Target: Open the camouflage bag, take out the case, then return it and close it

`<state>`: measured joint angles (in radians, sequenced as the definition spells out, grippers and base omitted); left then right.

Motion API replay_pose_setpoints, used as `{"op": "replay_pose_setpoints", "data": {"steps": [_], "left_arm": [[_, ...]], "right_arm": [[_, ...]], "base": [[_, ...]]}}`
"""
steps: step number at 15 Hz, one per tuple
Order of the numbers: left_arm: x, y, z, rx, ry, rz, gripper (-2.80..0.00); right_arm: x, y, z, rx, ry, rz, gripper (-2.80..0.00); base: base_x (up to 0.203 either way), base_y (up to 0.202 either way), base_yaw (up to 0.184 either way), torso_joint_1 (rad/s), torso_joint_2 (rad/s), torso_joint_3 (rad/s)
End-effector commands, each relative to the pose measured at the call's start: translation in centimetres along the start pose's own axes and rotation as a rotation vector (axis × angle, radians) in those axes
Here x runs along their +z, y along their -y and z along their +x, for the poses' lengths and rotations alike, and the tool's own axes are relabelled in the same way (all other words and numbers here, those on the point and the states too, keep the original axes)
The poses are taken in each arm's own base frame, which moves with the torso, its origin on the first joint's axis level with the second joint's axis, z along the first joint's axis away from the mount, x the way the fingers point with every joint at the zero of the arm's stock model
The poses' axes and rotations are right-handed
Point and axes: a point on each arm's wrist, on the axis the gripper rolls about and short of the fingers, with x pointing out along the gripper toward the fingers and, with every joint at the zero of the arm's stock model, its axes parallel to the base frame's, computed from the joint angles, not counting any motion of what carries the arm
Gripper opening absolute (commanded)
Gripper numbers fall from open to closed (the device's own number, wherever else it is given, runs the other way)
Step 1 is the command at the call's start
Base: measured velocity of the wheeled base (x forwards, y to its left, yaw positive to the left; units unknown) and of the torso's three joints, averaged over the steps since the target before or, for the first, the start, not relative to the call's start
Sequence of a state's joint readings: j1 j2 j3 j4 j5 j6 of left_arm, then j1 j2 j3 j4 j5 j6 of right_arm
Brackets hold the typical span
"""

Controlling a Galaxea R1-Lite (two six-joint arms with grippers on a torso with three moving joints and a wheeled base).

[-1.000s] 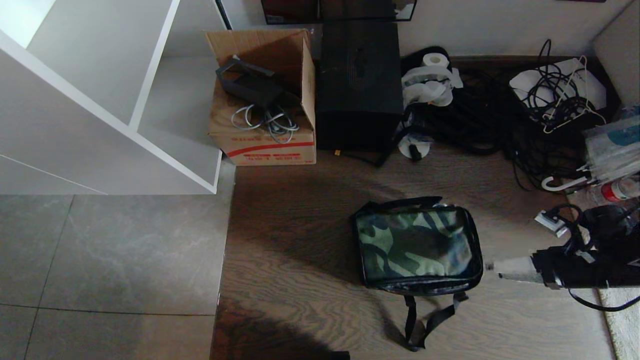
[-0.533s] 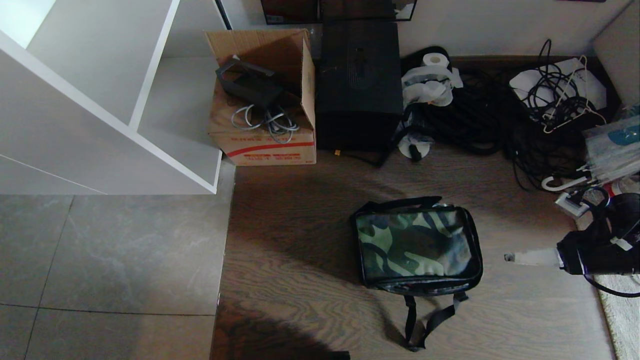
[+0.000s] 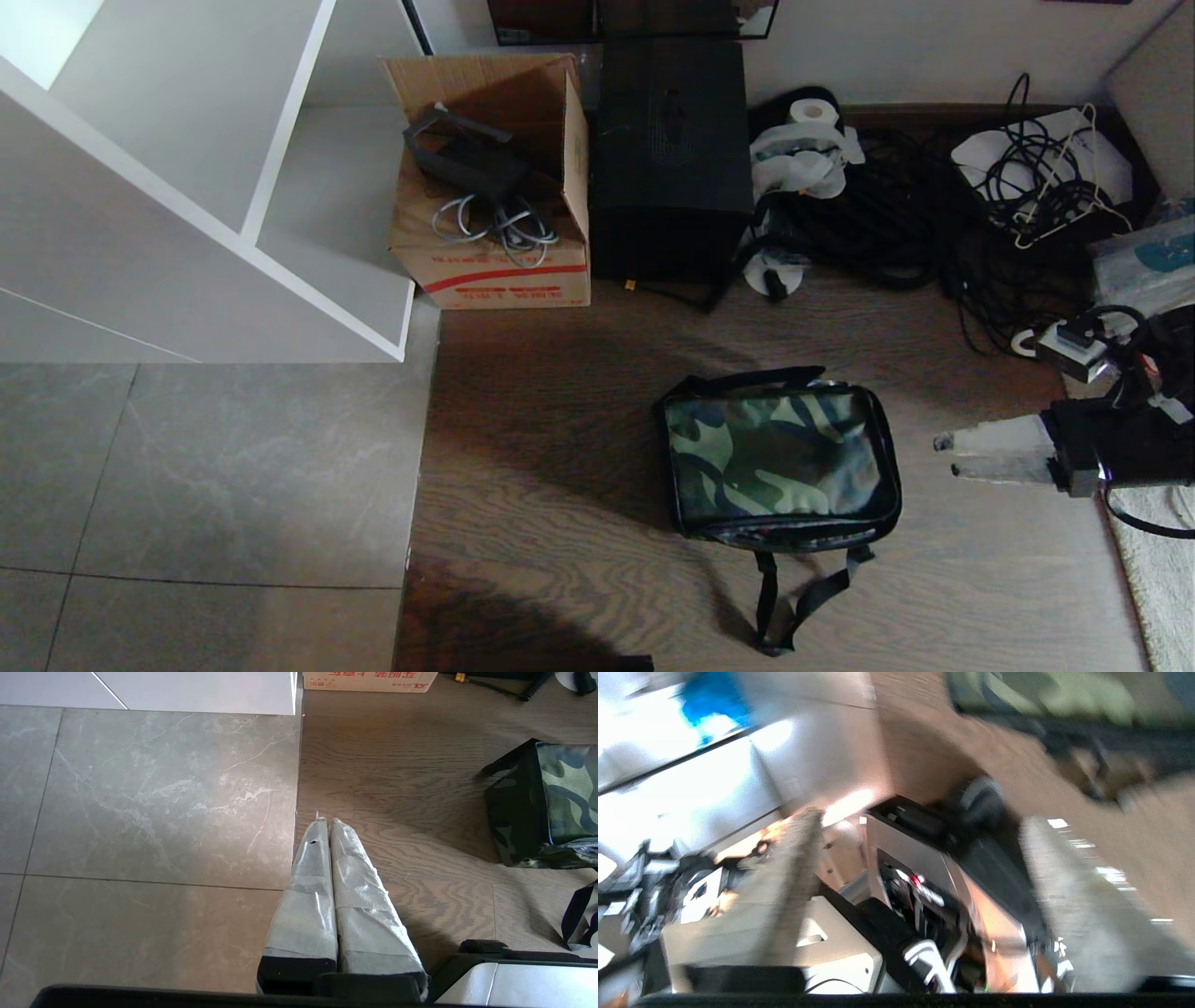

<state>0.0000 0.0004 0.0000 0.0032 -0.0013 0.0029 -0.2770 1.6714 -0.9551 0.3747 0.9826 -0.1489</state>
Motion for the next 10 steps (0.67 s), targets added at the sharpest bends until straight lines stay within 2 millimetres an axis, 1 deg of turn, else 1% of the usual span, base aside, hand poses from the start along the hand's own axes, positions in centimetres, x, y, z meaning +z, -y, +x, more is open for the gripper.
{"op": "replay_pose_setpoints", "data": {"steps": [1,2,4,6,8,10], "left_arm": [[0.0,0.0,0.0,0.0,0.001,0.0,-2.8],[0.0,0.0,0.0,0.0,0.001,0.0,-2.8],[0.0,0.0,0.0,0.0,0.001,0.0,-2.8],[0.0,0.0,0.0,0.0,0.001,0.0,-2.8],[0.0,0.0,0.0,0.001,0.001,0.0,-2.8],[0.0,0.0,0.0,0.0,0.001,0.0,-2.8]], "right_arm": [[-2.5,-3.1,-2.0,-0.162,0.034,-0.028,-2.8],[-3.7,-4.0,-2.6,-0.244,0.058,-0.057,-2.8],[-6.7,-5.9,-3.7,-0.38,0.136,-0.152,-2.8],[-10.0,-7.9,-4.4,-0.446,0.211,-0.288,-2.8],[-13.8,-9.2,-5.0,-0.511,0.274,-0.408,-2.8],[-18.2,-10.0,-5.5,-0.581,0.361,-0.484,-2.8]], "base": [[0.0,0.0,0.0,0.0,0.0,0.0],[0.0,0.0,0.0,0.0,0.0,0.0],[0.0,0.0,0.0,0.0,0.0,0.0],[0.0,0.0,0.0,0.0,0.0,0.0],[0.0,0.0,0.0,0.0,0.0,0.0],[0.0,0.0,0.0,0.0,0.0,0.0]]}}
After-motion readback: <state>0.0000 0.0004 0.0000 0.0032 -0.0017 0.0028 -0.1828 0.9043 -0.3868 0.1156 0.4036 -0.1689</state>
